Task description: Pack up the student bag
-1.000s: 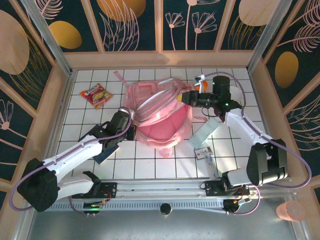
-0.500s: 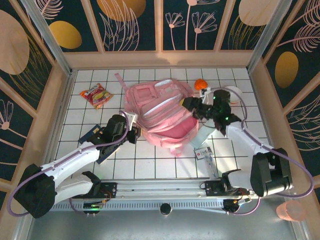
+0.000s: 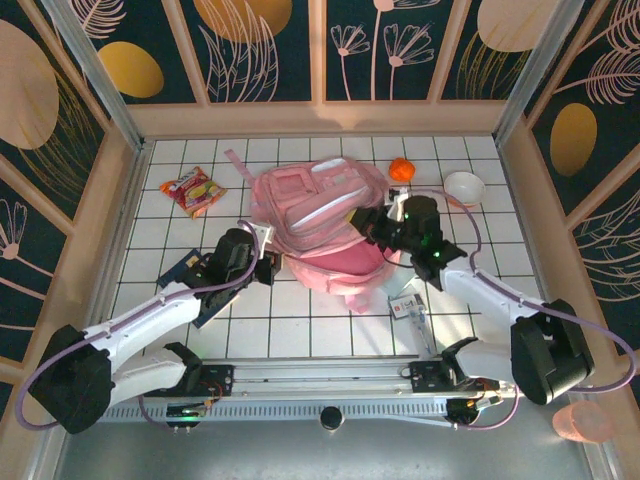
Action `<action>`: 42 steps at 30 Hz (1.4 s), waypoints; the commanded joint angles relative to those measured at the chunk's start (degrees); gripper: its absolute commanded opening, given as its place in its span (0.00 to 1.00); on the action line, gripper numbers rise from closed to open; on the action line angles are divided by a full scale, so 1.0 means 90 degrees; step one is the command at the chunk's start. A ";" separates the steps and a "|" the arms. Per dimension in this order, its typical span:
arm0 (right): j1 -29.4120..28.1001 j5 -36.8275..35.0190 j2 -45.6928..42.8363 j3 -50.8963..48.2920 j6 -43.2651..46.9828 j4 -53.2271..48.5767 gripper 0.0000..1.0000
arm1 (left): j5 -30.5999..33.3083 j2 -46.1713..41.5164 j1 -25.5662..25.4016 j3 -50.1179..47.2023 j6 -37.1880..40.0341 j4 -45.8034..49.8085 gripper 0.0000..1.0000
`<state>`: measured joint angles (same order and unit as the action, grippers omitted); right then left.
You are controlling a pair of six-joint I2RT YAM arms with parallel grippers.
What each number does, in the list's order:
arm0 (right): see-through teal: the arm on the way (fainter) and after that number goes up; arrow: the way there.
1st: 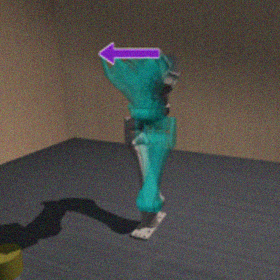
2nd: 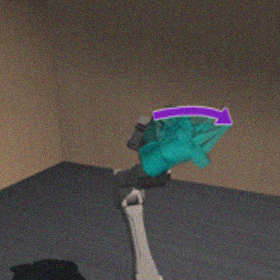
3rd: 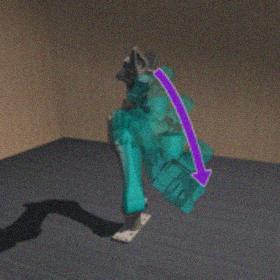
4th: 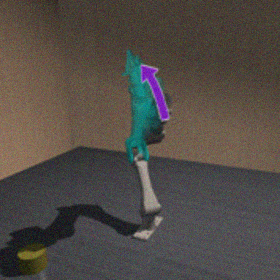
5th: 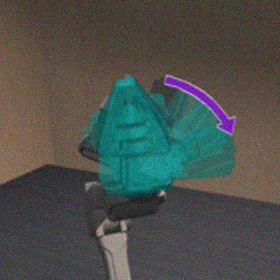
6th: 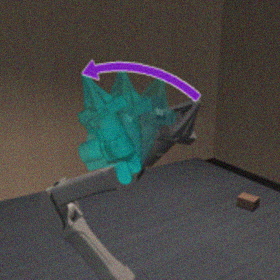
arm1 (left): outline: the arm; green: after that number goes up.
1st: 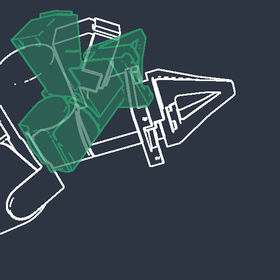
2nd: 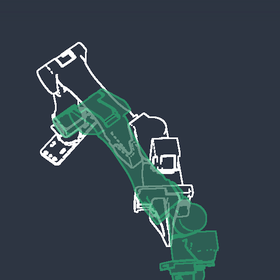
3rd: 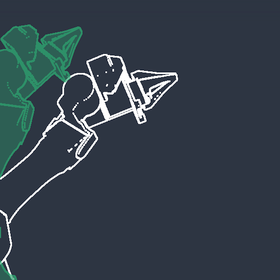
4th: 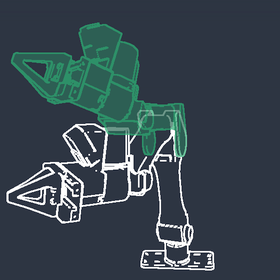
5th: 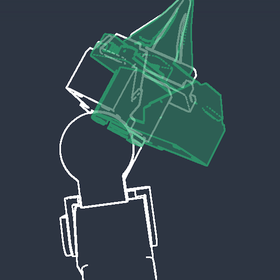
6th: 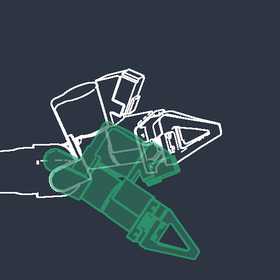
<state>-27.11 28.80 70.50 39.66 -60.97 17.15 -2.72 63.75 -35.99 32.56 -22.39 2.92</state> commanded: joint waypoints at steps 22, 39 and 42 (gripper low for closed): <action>0.1155 0.2091 -0.0219 0.1902 0.0993 -0.0988 0.00 | 0.1241 0.1371 0.1394 0.0706 0.0101 -0.1305 0.22; -0.0098 -0.1121 0.1314 0.1873 0.0462 0.1139 0.00 | -0.1659 -0.0498 0.1382 0.0698 0.4433 -0.1280 0.66; -0.0222 -0.1061 0.1753 0.2035 0.0495 0.1178 0.08 | -0.2420 -0.0426 0.1377 0.0888 0.4982 -0.0993 0.66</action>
<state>-28.12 22.63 84.62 54.65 -57.54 20.43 -15.75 59.66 -23.57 37.65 14.06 -8.58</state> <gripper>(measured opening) 0.087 0.665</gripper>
